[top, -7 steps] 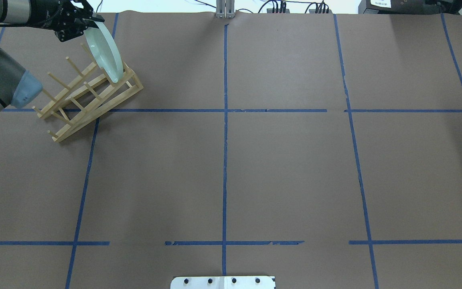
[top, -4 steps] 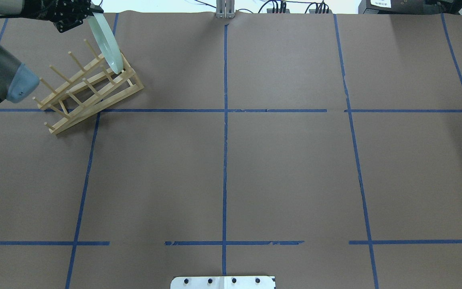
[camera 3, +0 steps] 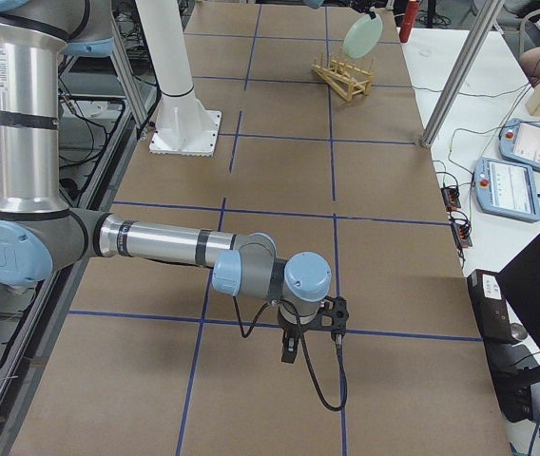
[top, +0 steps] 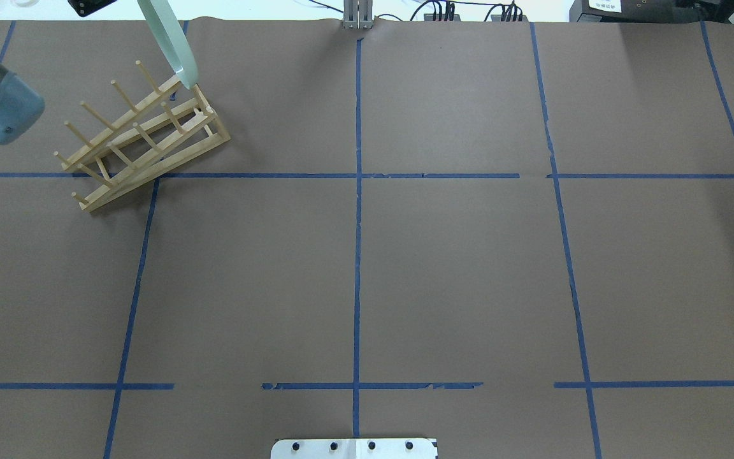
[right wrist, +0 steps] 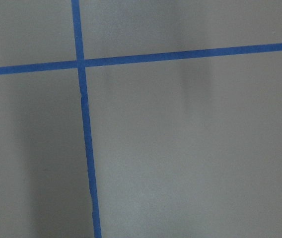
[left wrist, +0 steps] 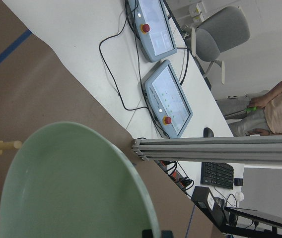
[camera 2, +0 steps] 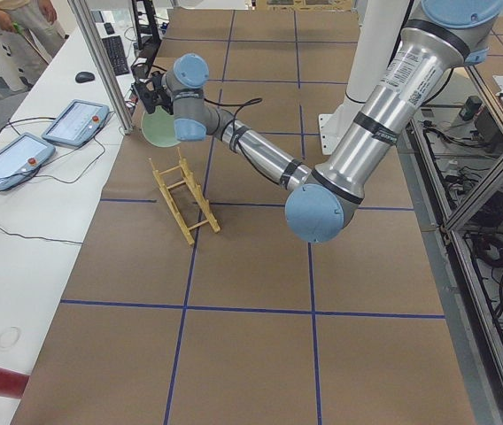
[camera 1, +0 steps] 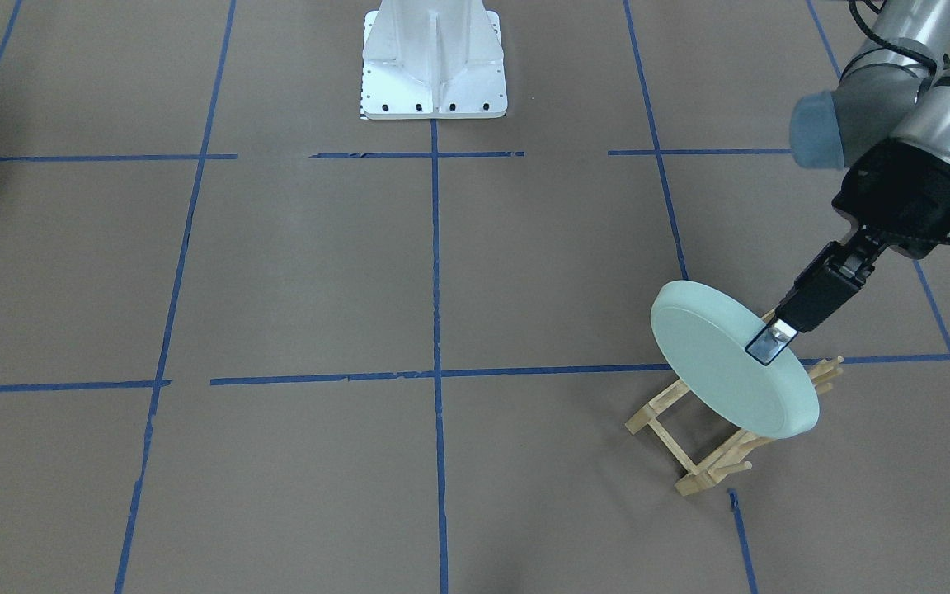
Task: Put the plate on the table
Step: 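Carry the plate toward the robot and lower it flat onto the table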
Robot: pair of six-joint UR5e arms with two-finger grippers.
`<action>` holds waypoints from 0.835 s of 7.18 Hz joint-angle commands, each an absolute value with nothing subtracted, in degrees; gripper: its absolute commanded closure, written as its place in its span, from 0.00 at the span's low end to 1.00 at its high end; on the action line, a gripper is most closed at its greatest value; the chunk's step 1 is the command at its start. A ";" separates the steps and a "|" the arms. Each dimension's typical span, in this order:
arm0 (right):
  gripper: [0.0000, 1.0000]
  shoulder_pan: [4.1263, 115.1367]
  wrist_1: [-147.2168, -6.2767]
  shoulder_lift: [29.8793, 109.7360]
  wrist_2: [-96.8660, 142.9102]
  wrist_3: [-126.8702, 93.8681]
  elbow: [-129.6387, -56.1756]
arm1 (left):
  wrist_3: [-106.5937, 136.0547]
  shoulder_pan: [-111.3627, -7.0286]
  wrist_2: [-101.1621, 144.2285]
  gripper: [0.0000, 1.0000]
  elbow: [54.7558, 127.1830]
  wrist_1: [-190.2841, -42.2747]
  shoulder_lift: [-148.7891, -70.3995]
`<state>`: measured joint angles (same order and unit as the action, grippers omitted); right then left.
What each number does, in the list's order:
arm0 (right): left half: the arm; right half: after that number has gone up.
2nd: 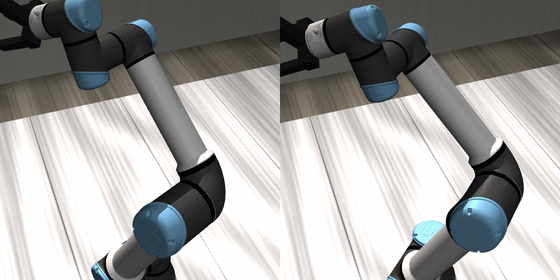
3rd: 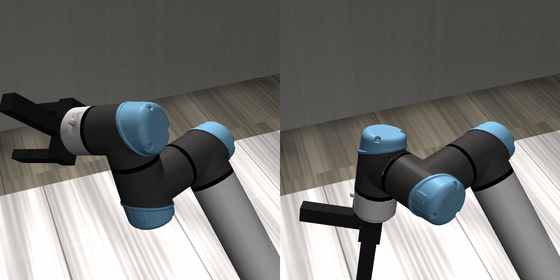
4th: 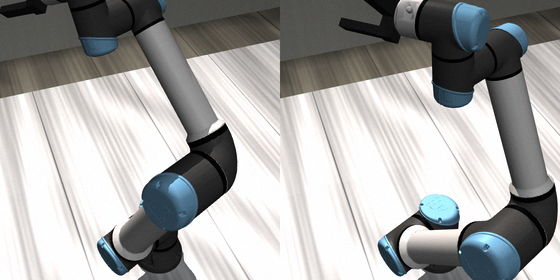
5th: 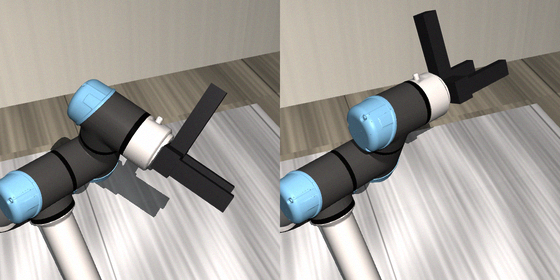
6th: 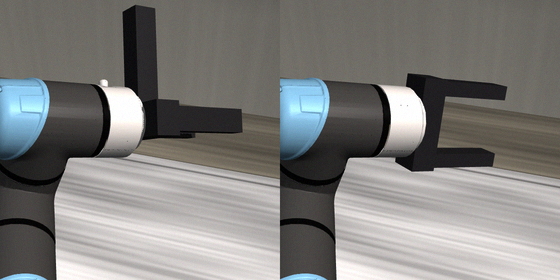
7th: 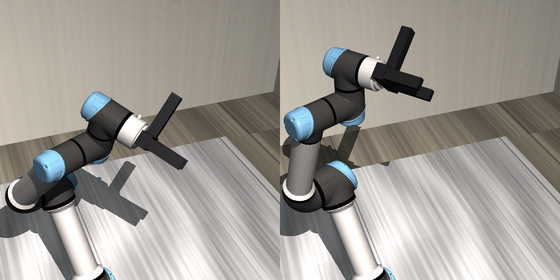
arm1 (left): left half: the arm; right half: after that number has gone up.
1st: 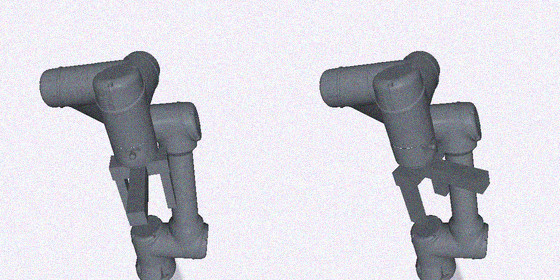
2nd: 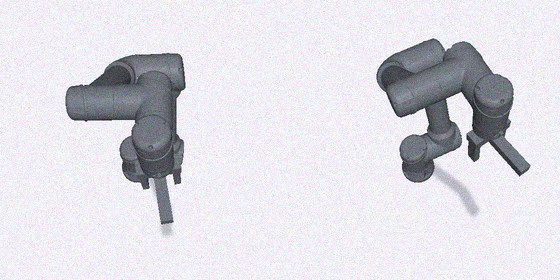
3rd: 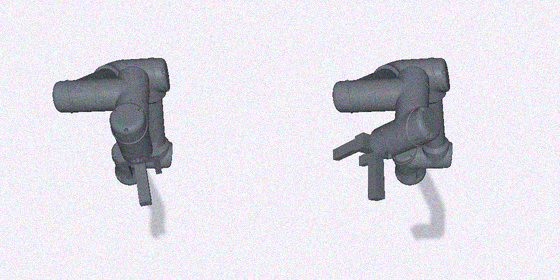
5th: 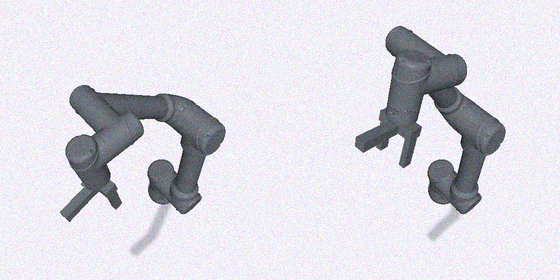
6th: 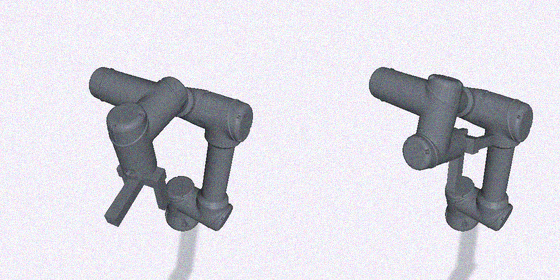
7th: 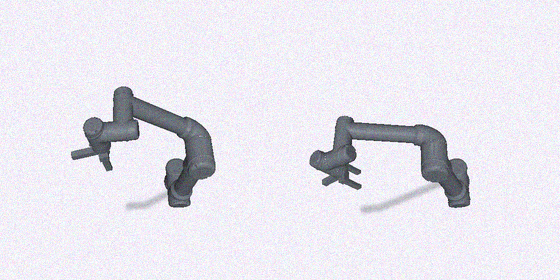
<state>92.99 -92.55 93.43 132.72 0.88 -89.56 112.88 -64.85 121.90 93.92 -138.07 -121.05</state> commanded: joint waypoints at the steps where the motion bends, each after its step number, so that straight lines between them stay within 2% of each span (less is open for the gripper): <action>1: 0.00 92.99 -92.55 93.43 132.71 0.88 -89.65 | 112.16 -57.52 119.29 1.00 101.67 -117.96 -122.77; 4: 0.00 92.99 -92.55 93.43 132.71 0.88 -89.65 | 99.57 -43.19 108.13 1.00 104.50 -83.18 -129.09; 6: 0.00 92.99 -92.55 93.43 132.71 0.88 -89.56 | 95.12 -35.19 102.33 1.00 101.27 -72.11 -131.56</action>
